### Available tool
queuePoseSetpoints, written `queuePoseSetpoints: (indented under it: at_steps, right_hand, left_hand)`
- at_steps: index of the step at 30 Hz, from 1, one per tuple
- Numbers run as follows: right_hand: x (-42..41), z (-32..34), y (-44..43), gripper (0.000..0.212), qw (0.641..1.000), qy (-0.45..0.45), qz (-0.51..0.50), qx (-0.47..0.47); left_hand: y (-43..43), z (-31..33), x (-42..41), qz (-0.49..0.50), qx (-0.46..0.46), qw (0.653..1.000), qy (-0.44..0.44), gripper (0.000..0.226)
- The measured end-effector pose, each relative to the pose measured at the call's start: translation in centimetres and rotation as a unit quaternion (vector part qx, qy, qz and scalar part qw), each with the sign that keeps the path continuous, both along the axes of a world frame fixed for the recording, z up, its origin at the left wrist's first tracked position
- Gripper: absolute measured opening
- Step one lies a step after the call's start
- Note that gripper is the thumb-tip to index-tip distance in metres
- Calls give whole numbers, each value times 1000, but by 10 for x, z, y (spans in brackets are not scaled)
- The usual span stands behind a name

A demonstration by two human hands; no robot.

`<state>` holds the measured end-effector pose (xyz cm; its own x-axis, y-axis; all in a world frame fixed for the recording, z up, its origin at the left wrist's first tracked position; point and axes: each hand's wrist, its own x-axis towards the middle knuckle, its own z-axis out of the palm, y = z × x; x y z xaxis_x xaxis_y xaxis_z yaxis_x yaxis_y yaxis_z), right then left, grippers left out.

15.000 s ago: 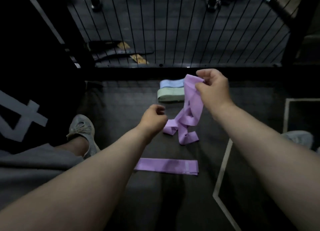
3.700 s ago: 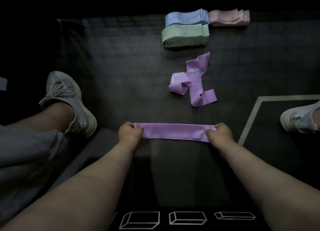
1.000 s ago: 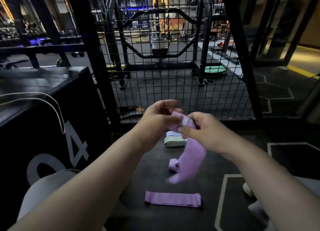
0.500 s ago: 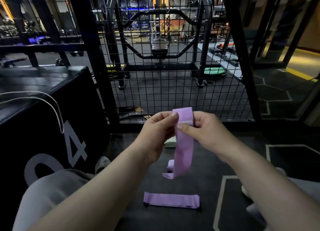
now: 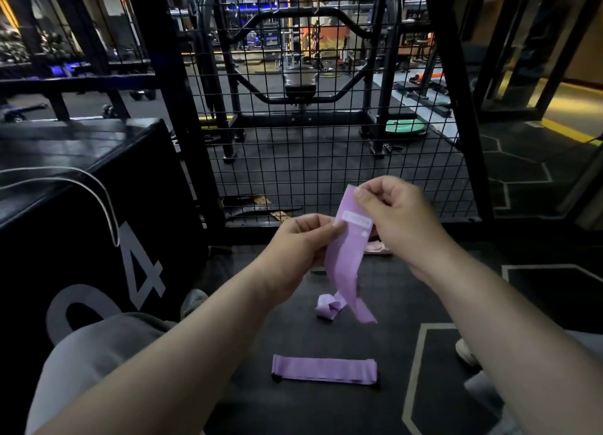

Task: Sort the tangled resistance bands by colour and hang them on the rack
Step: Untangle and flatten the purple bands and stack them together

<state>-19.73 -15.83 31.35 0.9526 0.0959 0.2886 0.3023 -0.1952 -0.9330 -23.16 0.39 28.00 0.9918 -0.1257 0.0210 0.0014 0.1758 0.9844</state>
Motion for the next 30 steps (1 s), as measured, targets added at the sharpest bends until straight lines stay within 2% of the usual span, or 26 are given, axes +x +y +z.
queuePoseSetpoints:
  at_steps: [4,7,12,17,20,24,30]
  right_hand:
    - [3,-5,-3,18,999,38,15,-31]
    - [6,-2,-7,22,999,23,-23,-9]
    - [16,5,-29,17,995,20,-88,39]
    - [25,4,-51,16,987,43,-138,67]
    - [29,-1,-61,15,982,46,-165,82]
    - [33,-16,-67,19,978,60,-188,73]
    - [44,-64,-69,19,974,121,-189,31]
  left_hand:
    - [-1,-9,-2,-8,24,1000,-9,15]
    - [2,-14,-1,-20,54,998,-7,15]
    - [20,-28,-9,-152,89,984,30,12]
    - [41,-43,-12,-178,133,972,73,10]
    - [52,-48,-11,-148,136,975,94,10]
    - [61,-54,-4,-37,148,980,128,18]
    - [72,-80,9,125,67,969,205,20]
